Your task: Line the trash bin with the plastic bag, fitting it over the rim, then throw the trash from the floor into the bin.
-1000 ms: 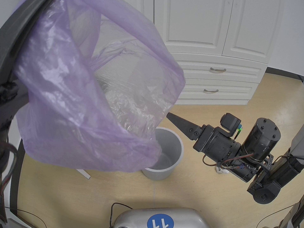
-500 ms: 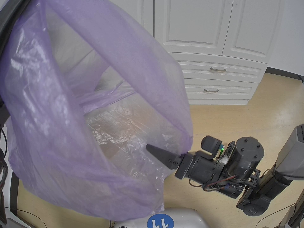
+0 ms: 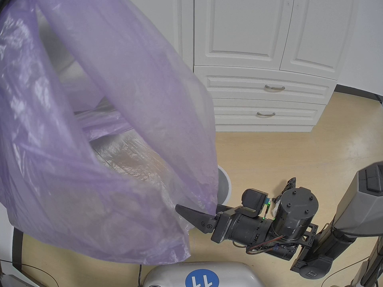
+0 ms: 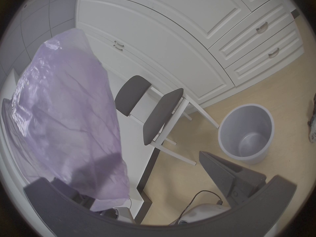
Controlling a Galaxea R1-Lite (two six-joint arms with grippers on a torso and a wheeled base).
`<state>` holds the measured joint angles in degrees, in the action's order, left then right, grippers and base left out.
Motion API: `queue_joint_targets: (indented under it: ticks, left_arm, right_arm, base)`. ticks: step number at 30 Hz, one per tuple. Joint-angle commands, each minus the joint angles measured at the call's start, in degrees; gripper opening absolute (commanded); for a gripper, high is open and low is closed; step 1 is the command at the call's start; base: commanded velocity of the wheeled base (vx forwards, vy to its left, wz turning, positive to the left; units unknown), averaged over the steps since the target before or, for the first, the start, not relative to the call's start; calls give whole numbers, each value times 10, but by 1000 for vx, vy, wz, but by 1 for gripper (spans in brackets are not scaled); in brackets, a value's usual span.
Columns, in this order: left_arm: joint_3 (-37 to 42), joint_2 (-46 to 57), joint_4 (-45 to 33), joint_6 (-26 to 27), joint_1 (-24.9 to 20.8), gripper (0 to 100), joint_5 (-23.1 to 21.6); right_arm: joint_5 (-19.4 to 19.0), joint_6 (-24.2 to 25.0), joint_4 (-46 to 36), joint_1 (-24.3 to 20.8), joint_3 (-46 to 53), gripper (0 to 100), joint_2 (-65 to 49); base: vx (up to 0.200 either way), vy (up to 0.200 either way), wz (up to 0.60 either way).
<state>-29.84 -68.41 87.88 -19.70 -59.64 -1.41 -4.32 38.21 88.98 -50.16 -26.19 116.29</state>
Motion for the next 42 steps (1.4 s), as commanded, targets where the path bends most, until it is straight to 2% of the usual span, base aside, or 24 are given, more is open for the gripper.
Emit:
queue_joint_targets:
  ticks: [1,11,15,20,27,42]
  left_arm:
    - [-4,5,0,-1,1,0,0]
    - [-5,-4,0,-3,1,0,1]
    - [-17,-6,0,-4,1,0,1]
    - [-21,-8,0,-4,1,0,2]
    - [-24,-6,0,-5,1,0,2]
    - [-26,2,0,-10,1,0,2]
  right_arm:
    - [2,0,10,2,-6,100,11]
    - [4,13,10,-18,-11,100,-22]
    - [34,49,10,-46,-28,100,-19]
    - [55,51,10,-61,-39,100,-12]
    - [68,51,10,-58,-55,100,10]
    - [65,44,10,-32,-59,100,56]
  base:
    - [0,0,0]
    - [0,0,0]
    - [0,0,0]
    - [0,0,0]
    - [0,0,0]
    - [0,0,0]
